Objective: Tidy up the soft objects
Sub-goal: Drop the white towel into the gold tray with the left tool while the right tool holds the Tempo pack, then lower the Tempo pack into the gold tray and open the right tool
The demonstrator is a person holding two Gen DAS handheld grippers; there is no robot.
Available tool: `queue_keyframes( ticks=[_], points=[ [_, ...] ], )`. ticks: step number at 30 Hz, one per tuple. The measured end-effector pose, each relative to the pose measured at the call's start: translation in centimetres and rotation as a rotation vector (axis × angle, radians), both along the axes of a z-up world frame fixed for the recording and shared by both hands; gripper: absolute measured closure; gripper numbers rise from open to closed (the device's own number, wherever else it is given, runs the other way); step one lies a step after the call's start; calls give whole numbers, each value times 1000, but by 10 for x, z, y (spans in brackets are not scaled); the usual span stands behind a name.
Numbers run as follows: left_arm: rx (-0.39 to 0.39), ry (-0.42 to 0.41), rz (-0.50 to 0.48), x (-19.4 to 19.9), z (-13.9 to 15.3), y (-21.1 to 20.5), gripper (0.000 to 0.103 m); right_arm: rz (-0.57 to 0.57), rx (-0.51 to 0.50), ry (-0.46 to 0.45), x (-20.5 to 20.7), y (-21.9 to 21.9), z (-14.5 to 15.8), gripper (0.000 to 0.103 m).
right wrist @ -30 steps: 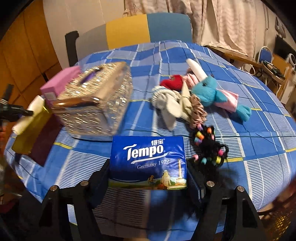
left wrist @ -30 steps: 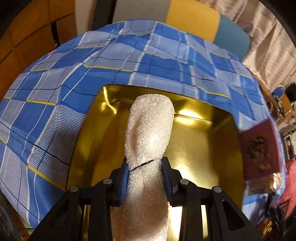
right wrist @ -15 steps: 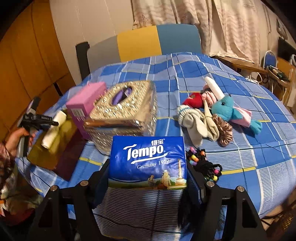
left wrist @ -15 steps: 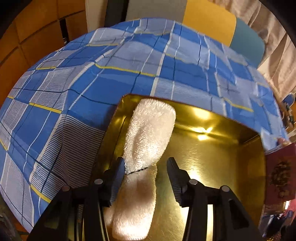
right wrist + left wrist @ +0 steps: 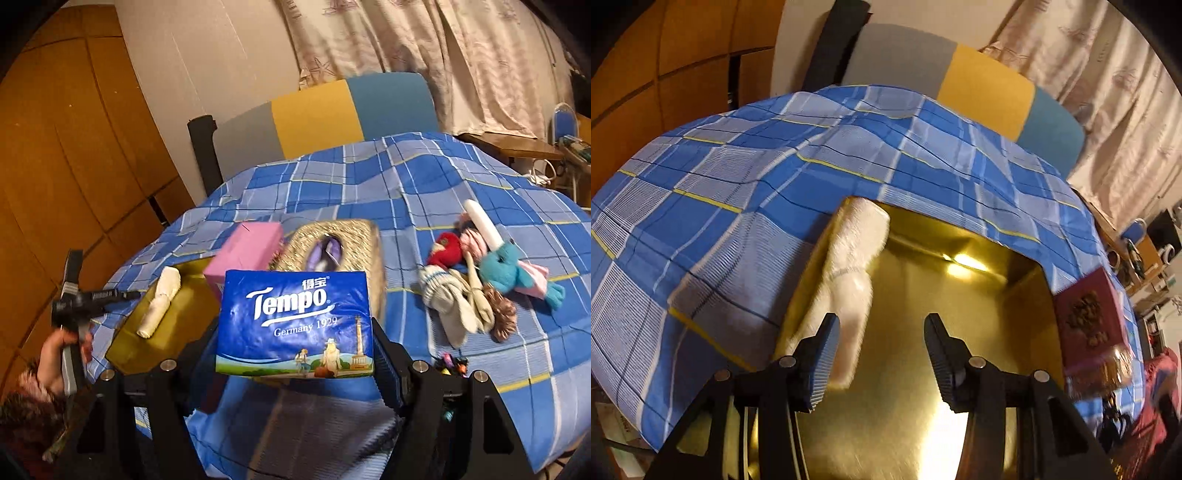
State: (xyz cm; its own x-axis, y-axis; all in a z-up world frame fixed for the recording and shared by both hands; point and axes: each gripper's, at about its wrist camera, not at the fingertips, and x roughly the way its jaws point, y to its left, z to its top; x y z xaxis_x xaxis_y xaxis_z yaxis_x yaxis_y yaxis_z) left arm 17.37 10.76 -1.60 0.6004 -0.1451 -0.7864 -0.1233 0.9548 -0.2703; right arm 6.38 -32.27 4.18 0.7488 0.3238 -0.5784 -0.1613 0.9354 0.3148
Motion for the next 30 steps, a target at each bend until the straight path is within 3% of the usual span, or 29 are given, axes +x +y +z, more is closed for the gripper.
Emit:
queue_keyframes(
  ticks=[7, 13, 21, 30],
  points=[
    [-37, 2, -75, -22, -8, -21, 55, 41, 8, -45, 16, 18, 31, 29],
    [-20, 7, -82, -38, -12, -26, 55, 206, -77, -28, 35, 86, 40, 29],
    [33, -20, -54, -58, -3, -13, 55, 449, -192, 126, 96, 213, -5, 29],
    [-6, 23, 68, -71, -12, 34, 55, 534, -391, 276, 184, 309, -67, 29]
  ],
)
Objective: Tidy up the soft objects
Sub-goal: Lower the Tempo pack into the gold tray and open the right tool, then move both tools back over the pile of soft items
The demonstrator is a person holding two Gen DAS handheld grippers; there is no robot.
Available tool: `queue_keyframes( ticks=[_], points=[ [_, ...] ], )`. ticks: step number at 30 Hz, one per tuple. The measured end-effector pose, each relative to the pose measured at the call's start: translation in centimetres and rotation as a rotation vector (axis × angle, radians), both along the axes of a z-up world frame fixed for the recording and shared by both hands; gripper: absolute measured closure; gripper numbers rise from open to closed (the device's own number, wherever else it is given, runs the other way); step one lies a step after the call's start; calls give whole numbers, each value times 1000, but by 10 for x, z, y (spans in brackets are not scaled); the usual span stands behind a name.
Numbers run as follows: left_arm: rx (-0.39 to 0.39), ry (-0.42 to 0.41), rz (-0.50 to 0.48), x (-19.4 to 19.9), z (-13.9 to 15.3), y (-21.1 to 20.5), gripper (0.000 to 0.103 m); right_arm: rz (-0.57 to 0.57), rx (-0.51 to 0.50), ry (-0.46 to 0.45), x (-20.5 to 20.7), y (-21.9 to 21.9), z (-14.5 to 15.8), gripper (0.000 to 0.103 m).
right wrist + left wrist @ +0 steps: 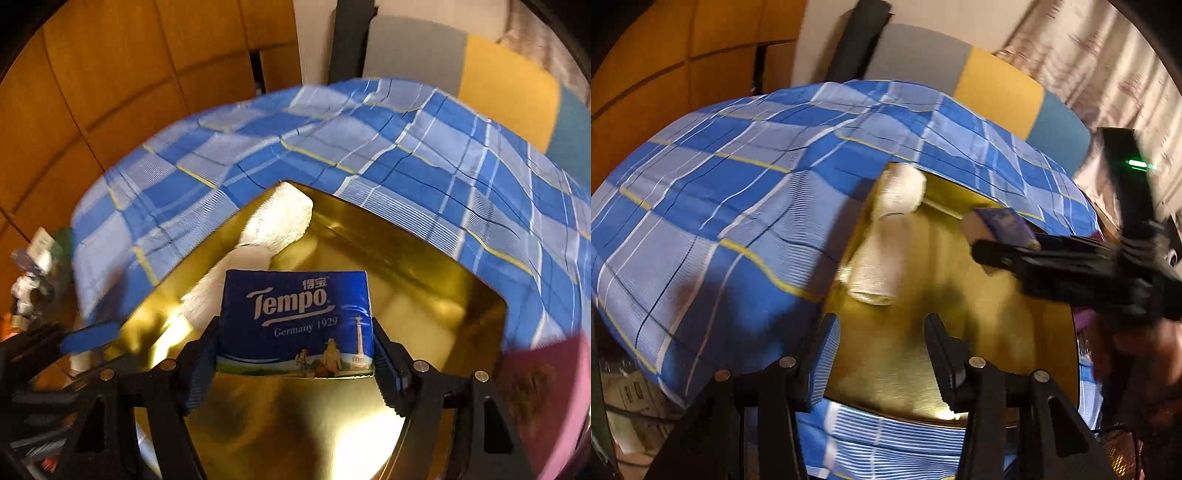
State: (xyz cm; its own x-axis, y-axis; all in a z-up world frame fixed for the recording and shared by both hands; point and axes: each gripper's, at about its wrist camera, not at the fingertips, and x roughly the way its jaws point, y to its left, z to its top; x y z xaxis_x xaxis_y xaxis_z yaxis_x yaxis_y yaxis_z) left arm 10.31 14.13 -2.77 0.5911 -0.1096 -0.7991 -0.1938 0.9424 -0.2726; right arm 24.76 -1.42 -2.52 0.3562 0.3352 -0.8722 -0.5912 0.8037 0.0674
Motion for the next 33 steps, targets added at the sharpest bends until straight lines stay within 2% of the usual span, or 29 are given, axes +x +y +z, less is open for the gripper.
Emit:
queue_keyframes(
  ticks=[3, 7, 11, 15, 18, 24, 29, 33],
  points=[
    [-16, 2, 28, -2, -1, 12, 55, -13, -32, 39, 26, 17, -16, 29],
    [-34, 12, 50, -3, -4, 23, 55, -49, -86, 30, 50, 33, -31, 27],
    [-54, 14, 53, -3, -5, 25, 55, -120, -68, 6, 55, 31, -27, 24],
    [-68, 10, 39, -3, -5, 20, 55, -202, 56, -14, 35, 10, 1, 22],
    [-72, 5, 18, -4, -5, 13, 55, -209, 120, -32, 11, 0, 20, 20],
    [-37, -9, -26, -8, 0, -6, 55, -204, 121, -97, -45, -11, 48, 20],
    [-17, -24, -35, -11, 4, -12, 55, -232, 82, -171, -78, -26, 65, 19],
    [-7, -44, -49, -15, 9, -19, 55, -272, 87, -187, -99, -46, 72, 19]
  ],
)
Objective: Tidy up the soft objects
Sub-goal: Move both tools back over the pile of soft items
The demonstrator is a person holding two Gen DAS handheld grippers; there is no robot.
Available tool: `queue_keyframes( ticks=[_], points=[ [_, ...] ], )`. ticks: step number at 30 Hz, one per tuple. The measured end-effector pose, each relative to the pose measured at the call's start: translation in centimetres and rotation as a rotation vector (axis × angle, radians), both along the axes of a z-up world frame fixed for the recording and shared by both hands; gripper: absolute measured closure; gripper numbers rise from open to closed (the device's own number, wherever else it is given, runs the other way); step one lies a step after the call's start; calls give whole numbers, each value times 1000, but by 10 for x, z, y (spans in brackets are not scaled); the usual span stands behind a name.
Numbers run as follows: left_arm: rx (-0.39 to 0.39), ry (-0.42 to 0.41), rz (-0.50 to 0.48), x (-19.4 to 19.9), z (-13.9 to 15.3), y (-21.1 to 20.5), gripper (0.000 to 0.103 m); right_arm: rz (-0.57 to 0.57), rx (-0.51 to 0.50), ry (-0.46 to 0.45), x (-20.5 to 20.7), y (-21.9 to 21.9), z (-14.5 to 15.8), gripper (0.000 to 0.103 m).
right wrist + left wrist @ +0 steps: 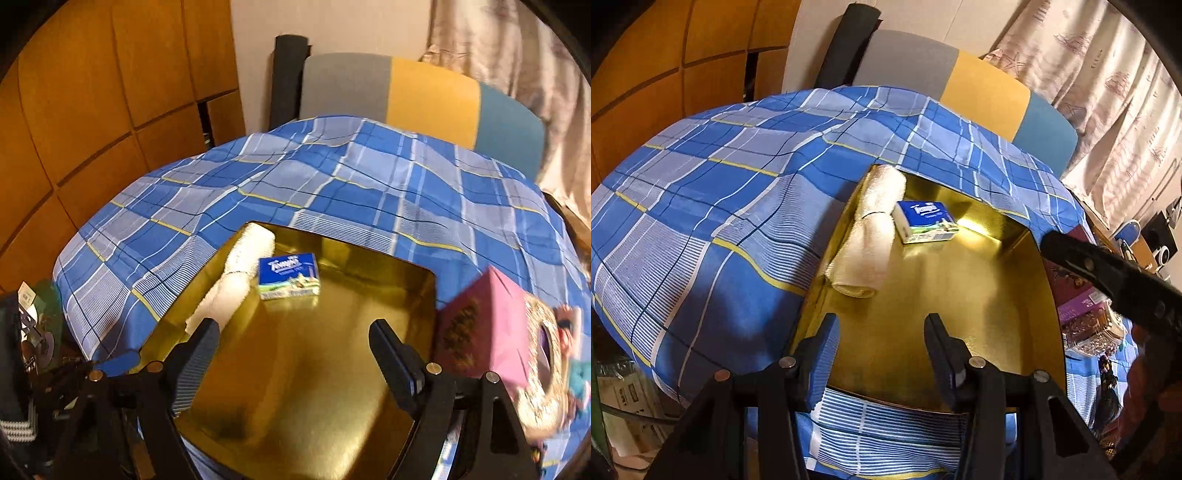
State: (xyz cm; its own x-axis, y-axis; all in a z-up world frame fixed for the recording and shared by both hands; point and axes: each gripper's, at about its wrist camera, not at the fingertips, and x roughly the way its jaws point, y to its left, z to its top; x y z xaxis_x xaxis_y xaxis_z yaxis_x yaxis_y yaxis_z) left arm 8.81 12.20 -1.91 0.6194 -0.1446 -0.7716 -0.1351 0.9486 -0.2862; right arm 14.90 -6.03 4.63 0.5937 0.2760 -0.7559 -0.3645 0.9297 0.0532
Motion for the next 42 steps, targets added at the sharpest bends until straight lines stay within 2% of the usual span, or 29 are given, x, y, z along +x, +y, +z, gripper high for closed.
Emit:
queue_keyframes(
  ticks=[6, 14, 23, 30, 36, 42],
  points=[
    [6, -31, -58, -7, 5, -22, 55, -46, -4, -32, -27, -27, 4, 19],
    [16, -76, -209, -21, 8, -71, 55, -146, 30, -67, -65, -80, 10, 18],
    [27, -57, -379, -39, -4, -136, 55, -383, 86, 8, -98, -188, -21, 17],
    [37, -56, -518, -45, -4, -191, 55, -655, 154, 89, -128, -303, -50, 17],
    [34, -36, -651, -43, 1, -247, 55, -887, 174, 66, -161, -391, -57, 17],
    [39, -24, -789, -37, 8, -324, 54, -1005, 180, 21, -183, -433, -53, 16]
  ],
)
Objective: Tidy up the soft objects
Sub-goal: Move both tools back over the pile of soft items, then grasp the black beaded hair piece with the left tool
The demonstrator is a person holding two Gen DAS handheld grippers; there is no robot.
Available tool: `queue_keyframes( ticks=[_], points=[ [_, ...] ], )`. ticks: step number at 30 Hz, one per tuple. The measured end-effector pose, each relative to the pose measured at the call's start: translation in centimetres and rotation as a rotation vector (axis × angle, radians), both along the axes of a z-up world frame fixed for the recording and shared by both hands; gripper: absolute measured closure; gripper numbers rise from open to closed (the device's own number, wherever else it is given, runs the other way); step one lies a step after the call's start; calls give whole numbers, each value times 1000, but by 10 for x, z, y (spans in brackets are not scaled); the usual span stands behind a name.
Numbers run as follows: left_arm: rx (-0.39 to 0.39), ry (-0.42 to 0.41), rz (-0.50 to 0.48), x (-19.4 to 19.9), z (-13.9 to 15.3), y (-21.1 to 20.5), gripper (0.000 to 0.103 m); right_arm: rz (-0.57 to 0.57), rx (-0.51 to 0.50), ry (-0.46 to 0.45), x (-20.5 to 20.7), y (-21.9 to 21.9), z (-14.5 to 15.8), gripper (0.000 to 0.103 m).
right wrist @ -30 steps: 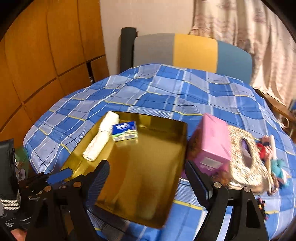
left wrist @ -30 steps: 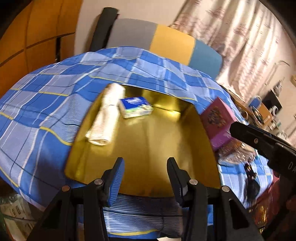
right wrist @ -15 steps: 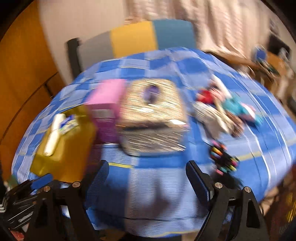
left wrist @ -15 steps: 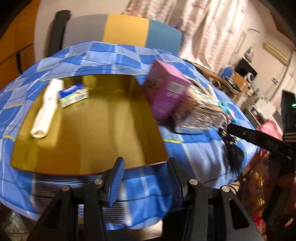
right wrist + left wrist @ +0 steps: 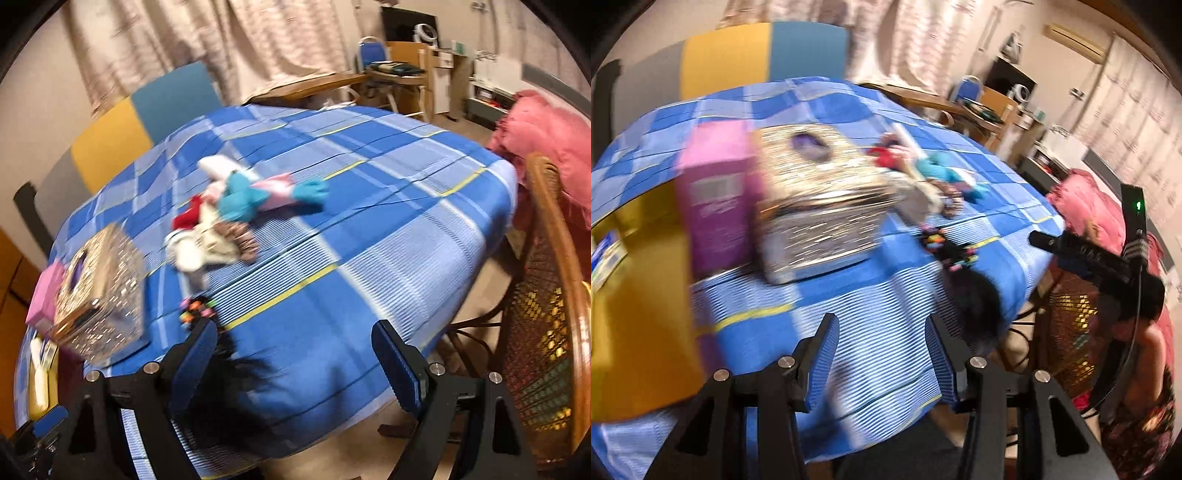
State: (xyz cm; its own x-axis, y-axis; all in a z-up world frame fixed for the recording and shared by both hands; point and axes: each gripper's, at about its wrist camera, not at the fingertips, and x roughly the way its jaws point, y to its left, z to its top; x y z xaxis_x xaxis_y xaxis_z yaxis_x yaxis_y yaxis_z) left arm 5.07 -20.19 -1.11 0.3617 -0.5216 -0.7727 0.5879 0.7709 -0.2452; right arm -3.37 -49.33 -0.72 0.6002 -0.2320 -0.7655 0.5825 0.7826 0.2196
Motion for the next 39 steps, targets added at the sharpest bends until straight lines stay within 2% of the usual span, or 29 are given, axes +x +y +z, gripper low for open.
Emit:
queue_keyframes(
  ticks=[8, 15, 19, 26, 28, 31, 37, 39],
  points=[
    [67, -18, -109, 14, -7, -100, 54, -27, -7, -4, -6, -12, -4, 16],
    [91, 37, -119, 33, -34, -143, 54, -73, -7, -21, -15, -25, -3, 16],
    [103, 36, -127, 40, -46, -160, 54, -91, 6, -30, -19, -32, -2, 16],
    [84, 96, -124, 50, -75, -164, 54, -80, 25, -29, -17, -30, -8, 16],
    [74, 58, -126, 46, -74, -161, 58, -72, 28, -29, -16, -29, -10, 16],
    [105, 10, -153, 40, -74, -161, 63, -62, 35, -26, -14, -28, -14, 16],
    [84, -12, -166, 35, -74, -147, 67, -40, 77, -33, -9, -25, -24, 16],
    [77, -13, -169, 33, -73, -142, 67, -2, 81, -55, -1, -21, -25, 16]
  ],
)
